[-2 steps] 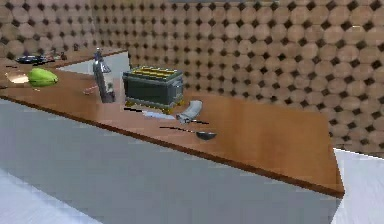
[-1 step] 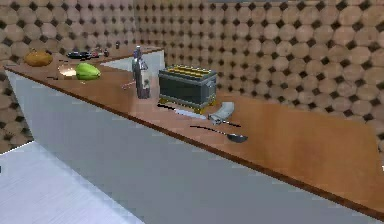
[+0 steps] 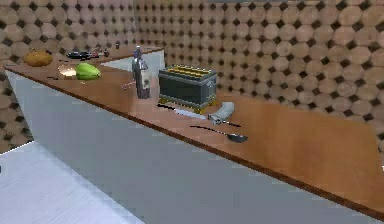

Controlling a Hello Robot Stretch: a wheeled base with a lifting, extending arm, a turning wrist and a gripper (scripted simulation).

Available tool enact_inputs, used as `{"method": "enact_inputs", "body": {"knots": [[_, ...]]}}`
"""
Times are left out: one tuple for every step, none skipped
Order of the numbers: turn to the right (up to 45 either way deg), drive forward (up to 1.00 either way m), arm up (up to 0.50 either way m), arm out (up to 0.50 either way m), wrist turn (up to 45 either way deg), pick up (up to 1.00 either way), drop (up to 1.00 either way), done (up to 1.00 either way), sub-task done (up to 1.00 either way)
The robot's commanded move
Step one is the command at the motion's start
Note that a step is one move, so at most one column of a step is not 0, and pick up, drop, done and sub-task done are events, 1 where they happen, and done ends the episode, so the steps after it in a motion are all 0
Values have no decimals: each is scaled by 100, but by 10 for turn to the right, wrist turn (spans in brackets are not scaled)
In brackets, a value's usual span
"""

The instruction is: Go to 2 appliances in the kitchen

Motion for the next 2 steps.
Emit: {"method": "enact_inputs", "body": {"knots": [[450,0,0,0,0,0,0,0,0],[450,0,0,0,0,0,0,0,0]]}}
